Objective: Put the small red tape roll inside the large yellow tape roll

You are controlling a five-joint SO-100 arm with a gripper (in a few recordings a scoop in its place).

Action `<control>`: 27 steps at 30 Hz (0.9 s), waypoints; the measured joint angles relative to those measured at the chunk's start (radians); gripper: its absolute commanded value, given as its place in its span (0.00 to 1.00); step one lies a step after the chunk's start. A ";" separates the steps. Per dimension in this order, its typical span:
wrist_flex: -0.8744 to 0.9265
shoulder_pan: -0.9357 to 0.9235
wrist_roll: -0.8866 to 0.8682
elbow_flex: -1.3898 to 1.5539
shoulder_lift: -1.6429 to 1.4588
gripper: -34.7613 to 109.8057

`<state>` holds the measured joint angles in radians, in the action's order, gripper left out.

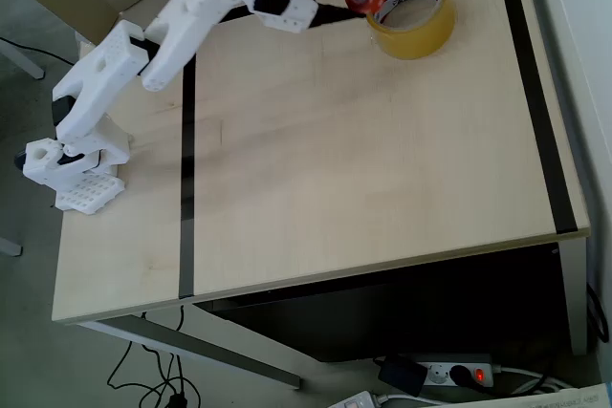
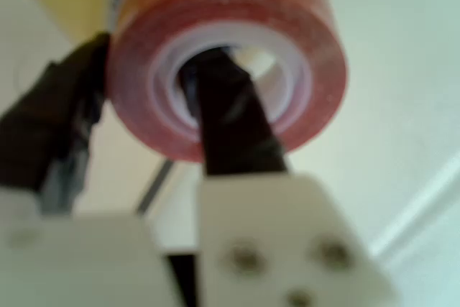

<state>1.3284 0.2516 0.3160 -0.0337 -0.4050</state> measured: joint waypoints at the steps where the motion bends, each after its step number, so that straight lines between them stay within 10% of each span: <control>1: -0.003 0.003 0.000 0.000 0.009 0.28; 27: 0.052 0.003 0.000 -0.034 0.025 0.39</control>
<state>1.3806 0.2546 0.3160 -0.0675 -0.3804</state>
